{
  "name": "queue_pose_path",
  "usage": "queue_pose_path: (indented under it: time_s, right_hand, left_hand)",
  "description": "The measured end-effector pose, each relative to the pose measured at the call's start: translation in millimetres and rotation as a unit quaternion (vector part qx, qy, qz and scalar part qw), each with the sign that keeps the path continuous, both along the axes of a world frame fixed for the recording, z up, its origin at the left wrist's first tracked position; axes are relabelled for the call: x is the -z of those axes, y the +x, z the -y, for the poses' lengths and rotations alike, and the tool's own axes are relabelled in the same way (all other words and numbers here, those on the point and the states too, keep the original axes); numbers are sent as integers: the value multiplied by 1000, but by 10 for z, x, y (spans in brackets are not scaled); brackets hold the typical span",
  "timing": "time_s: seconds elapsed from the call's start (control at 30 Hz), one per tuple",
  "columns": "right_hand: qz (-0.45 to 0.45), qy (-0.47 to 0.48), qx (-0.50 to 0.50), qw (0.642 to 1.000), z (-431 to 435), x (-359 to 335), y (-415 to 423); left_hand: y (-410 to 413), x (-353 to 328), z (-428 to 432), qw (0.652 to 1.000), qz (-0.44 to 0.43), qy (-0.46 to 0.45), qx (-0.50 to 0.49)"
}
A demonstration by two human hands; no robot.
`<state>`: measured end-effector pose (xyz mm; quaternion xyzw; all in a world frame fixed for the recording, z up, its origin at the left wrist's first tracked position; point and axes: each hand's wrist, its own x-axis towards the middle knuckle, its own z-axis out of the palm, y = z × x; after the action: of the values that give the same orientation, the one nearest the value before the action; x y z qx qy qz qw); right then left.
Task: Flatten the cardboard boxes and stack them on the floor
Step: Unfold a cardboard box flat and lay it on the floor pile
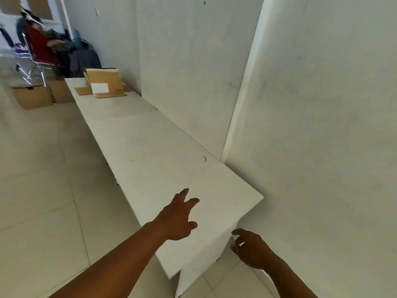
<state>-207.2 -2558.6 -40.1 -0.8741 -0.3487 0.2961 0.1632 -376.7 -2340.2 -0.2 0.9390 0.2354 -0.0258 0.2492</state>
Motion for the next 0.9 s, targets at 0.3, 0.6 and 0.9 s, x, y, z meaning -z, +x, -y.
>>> queue_pose_path:
  time_s: [0.3,0.6,0.9]
  right_hand:
    - [-31,16,-65,997,-2344,-134,-636]
    - [-60,-4,-62,996,-4164,260,-331]
    - [-88,-28,-48,995,-6587,690,377]
  left_hand:
    - [-966,-357,-2139,997,29,4,-65]
    - [-962,-201,-4042,996,26,6,-85]
    - [-557,-197,-6544,993,-19,19,-119]
